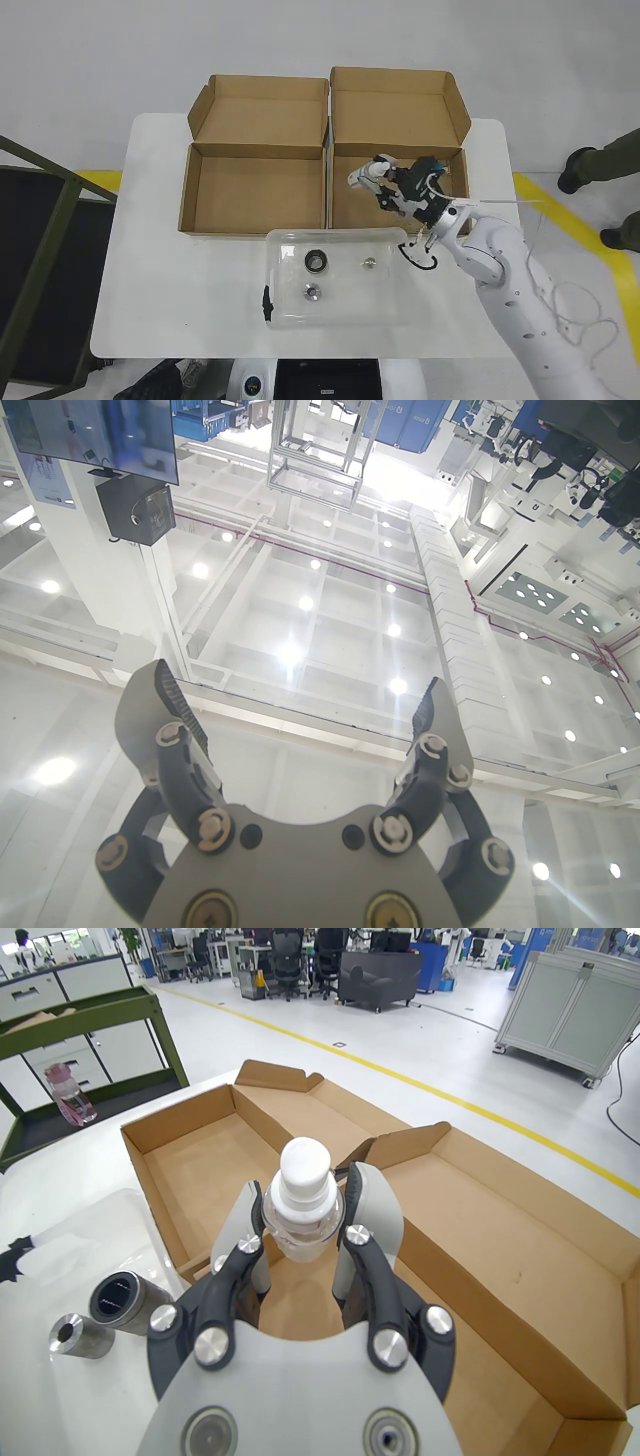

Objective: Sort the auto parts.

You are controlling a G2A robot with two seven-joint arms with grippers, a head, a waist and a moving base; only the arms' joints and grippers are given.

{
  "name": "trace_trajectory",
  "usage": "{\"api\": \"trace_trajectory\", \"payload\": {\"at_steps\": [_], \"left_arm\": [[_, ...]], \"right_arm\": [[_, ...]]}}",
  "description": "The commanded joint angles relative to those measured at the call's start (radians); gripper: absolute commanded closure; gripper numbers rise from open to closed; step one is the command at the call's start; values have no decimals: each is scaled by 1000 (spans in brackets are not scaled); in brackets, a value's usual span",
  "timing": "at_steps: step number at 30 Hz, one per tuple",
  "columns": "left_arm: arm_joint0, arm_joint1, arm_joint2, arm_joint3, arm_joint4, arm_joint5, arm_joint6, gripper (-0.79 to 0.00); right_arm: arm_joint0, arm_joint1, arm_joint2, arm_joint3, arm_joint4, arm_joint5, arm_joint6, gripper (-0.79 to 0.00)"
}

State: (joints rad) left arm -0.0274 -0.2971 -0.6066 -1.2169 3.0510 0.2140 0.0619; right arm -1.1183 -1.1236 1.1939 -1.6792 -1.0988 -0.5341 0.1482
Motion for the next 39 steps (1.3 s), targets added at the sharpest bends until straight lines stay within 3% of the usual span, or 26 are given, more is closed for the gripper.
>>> {"api": "trace_trajectory", "payload": {"at_steps": [1,8,17,21,22,24,26,27,28,32,39], "left_arm": [[0,0,0,0,0,0,0,-785],[0,0,0,0,0,0,0,-785],[0,0,0,0,0,0,0,-785],[0,0,0,0,0,0,0,-785],[0,0,0,0,0,0,0,-785],[0,0,0,0,0,0,0,-785],[0,0,0,0,0,0,0,-785],[0,0,0,0,0,0,0,-785],[0,0,0,0,0,0,0,-785],[0,0,0,0,0,0,0,-785],[0,0,0,0,0,0,0,-785]], "right_arm": [[29,-5,-24,37,-2,9,19,0],[97,-25,-100,147,-40,46,39,0],[130,-34,-134,183,-129,71,57,0],[141,-38,-143,196,-134,70,68,-65],[143,-39,-144,199,-134,70,69,-102],[147,-40,-148,207,-133,67,75,-286],[151,-42,-151,216,-131,68,85,-416],[152,-43,-152,219,-129,72,90,-579],[153,-44,-153,221,-129,74,93,-671],[154,-46,-153,224,-128,73,95,-785],[121,-34,-93,130,-134,57,89,-785]]}}
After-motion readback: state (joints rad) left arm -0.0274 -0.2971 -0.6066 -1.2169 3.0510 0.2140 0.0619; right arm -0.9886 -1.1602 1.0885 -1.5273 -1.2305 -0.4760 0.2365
